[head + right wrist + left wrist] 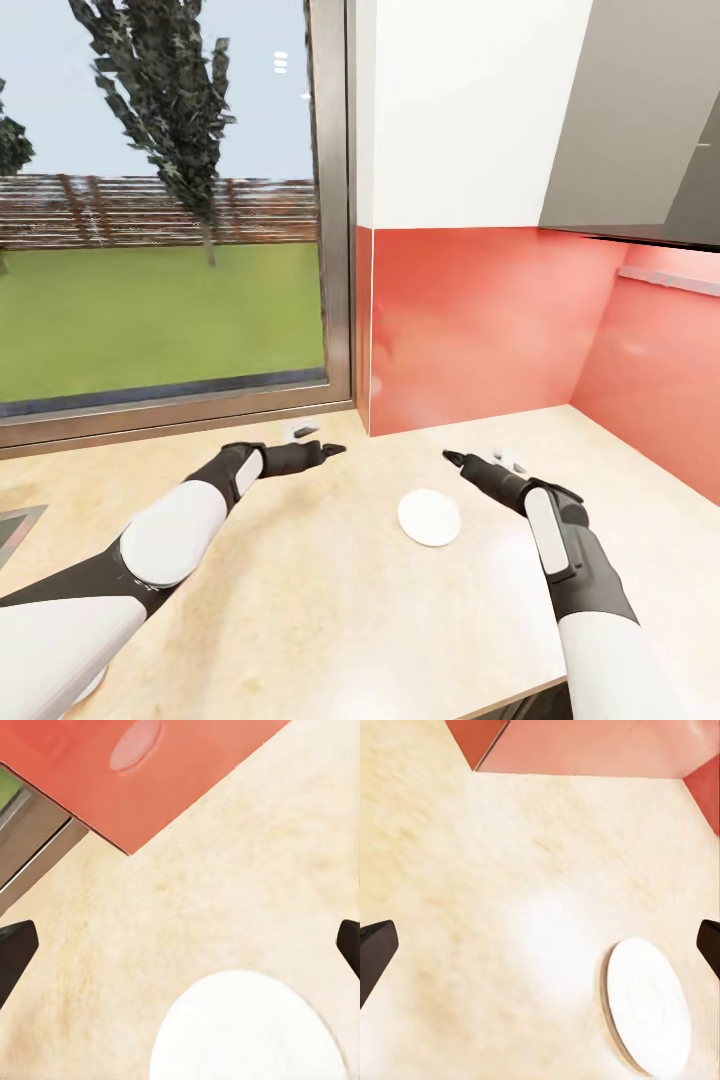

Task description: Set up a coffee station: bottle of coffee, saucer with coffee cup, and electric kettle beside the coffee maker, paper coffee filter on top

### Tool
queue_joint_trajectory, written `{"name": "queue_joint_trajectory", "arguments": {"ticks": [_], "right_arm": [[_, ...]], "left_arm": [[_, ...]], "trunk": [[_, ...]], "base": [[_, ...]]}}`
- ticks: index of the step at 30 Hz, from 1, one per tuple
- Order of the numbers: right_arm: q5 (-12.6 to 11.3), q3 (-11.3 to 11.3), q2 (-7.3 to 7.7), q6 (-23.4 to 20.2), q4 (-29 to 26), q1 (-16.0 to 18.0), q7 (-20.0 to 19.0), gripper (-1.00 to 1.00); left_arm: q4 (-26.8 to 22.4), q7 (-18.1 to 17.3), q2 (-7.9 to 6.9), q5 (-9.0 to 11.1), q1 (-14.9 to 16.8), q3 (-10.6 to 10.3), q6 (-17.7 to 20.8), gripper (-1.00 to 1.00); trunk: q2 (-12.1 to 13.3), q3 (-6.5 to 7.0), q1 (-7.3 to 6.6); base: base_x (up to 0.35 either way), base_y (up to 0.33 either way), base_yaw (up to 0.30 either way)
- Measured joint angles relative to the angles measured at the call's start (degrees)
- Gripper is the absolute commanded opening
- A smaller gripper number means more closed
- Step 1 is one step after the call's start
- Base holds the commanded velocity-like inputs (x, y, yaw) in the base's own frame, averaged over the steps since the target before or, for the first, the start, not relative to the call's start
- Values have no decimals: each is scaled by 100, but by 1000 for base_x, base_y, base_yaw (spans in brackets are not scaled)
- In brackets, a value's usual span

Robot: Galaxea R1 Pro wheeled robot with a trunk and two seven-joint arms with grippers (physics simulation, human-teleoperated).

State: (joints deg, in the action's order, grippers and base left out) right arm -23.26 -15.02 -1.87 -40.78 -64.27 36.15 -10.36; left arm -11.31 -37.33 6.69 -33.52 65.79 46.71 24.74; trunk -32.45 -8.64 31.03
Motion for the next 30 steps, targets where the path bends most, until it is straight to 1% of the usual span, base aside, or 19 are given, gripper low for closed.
{"name": "queue_joint_trajectory", "arguments": {"ticks": [4,6,8,9,10,11,13,14,17,18,19,21,26,30], "right_arm": [[-8,-3,-6,0,190,0,-2,100],[-74,-6,-7,0,300,0,-3,100],[-394,-4,-3,1,416,0,-4,100],[-489,-4,-2,1,451,0,-5,100],[-625,-9,14,2,566,0,-5,100],[-648,-18,23,2,587,0,-5,100],[-662,-80,34,2,606,0,-5,100],[-663,-159,41,2,616,0,-5,100],[-658,-487,55,-1,702,0,-24,100],[-634,-544,58,-11,733,0,-24,100],[-623,-556,55,-12,750,0,-19,100],[-619,-565,54,-6,773,-5,-13,100],[-618,-565,47,0,1037,-10,-12,100],[-625,-562,42,1,1142,-9,-14,100]], "left_arm": [[45,-1,2,104,0,1,-2,100],[56,-1,2,133,0,1,-2,100],[65,-1,2,169,0,4,-2,100],[66,-1,5,193,0,6,-2,100],[73,-2,27,365,0,10,-2,100],[89,-2,34,414,0,9,-2,100],[132,-2,43,464,0,8,-2,100],[169,-3,46,488,0,8,-2,100],[336,-4,56,531,1,6,-13,100],[380,-4,59,596,1,8,-18,100],[393,-4,57,659,1,8,-18,100],[408,-4,56,699,-1,2,-21,100],[461,-2,57,718,-42,-3,-33,100],[463,-3,56,718,-76,-4,-38,100]], "trunk": [[0,0,0],[0,0,0],[0,0,0],[0,0,0],[0,0,0],[0,0,0],[0,0,0],[0,0,0],[0,0,0],[0,0,0],[0,0,0],[0,0,0],[0,0,0],[0,0,0]], "base": [[0,0,0],[0,0,0],[0,0,0],[0,0,0],[0,0,0],[0,0,0],[0,0,0],[0,0,0],[0,0,0],[0,0,0],[0,0,0],[0,0,-16],[0,0,-191],[0,0,-62]]}}
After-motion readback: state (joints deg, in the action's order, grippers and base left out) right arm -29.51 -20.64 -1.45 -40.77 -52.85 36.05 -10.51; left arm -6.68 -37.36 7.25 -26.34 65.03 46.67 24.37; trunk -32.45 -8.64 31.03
